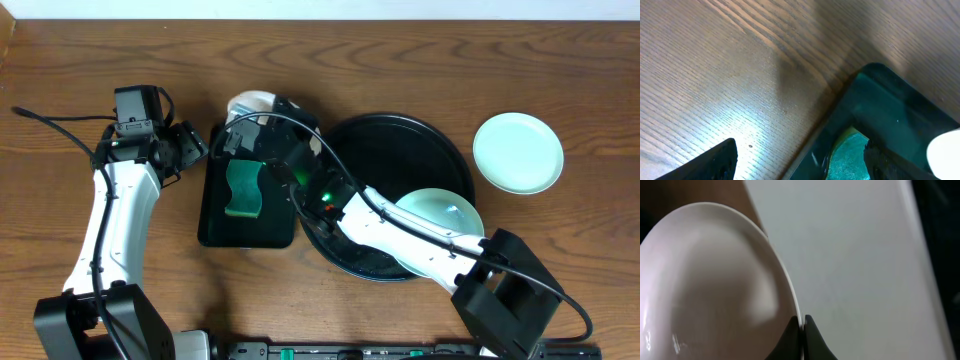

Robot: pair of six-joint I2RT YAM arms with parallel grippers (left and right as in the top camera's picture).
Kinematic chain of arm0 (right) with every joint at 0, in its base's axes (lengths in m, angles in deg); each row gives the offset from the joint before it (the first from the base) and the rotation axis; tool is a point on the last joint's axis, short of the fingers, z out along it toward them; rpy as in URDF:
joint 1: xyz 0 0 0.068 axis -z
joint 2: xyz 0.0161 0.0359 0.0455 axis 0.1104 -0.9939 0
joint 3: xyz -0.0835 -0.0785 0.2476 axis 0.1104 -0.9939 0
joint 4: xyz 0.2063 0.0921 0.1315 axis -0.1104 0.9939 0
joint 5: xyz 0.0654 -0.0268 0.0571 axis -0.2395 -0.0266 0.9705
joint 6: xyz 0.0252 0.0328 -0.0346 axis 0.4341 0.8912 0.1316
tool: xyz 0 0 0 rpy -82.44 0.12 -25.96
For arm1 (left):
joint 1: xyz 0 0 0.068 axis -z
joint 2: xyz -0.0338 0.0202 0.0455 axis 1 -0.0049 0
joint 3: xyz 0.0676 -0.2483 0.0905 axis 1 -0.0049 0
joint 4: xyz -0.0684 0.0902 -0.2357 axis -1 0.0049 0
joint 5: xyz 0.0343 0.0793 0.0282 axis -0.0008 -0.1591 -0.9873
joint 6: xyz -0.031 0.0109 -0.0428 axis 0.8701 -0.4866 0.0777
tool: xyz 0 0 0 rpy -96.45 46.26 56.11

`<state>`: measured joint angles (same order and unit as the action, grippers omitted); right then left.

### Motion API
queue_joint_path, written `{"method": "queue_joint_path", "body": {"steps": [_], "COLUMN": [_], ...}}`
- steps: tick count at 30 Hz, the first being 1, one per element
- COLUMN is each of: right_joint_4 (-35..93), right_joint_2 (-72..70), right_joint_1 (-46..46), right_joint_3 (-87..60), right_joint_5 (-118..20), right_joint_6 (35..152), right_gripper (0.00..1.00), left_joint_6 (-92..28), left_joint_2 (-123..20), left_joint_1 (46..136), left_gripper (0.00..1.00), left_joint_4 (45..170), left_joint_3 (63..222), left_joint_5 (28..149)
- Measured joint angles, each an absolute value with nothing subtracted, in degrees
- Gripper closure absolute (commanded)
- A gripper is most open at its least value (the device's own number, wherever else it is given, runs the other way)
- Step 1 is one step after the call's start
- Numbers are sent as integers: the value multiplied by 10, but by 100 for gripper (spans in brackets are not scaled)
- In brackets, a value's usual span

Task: Clean dirty plates on tray and stack at the side
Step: 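Carry the white plate right over the round tray, right gripper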

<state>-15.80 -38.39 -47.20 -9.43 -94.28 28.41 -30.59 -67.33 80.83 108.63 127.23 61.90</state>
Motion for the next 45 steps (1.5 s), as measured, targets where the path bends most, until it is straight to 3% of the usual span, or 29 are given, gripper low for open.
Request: {"method": "queue_joint_path", "body": {"steps": [8,11,18,24,34,45], "right_joint_4": [-247,-252,-141,-80,-26,203], "right_joint_2": [-384,-384,-384,-384,-337,-318], "right_joint_1": [-468,-452,-363,-302,-187,5], "right_joint_3": [-94,-94,-93,-93,-93,-91], "right_joint_5": [-981,-991,-979,-856,-504,-319], "right_joint_6": [299,367,663,855,1044,1129], "right_gripper": [99,99,99,99,99,99], "left_joint_6": [-306,-306,-306,-306,-306,-306], "left_joint_2": [-673,-673,-673,-673,-673,-673], "left_joint_1": [808,808,808,808,808,808], "left_gripper": [19,19,19,19,19,19], "left_joint_4": [1087,1087,1087,1087,1087,1087], "left_joint_3": [1272,1272,1272,1272,1272,1272], "left_joint_5": [619,619,619,619,619,619]}}
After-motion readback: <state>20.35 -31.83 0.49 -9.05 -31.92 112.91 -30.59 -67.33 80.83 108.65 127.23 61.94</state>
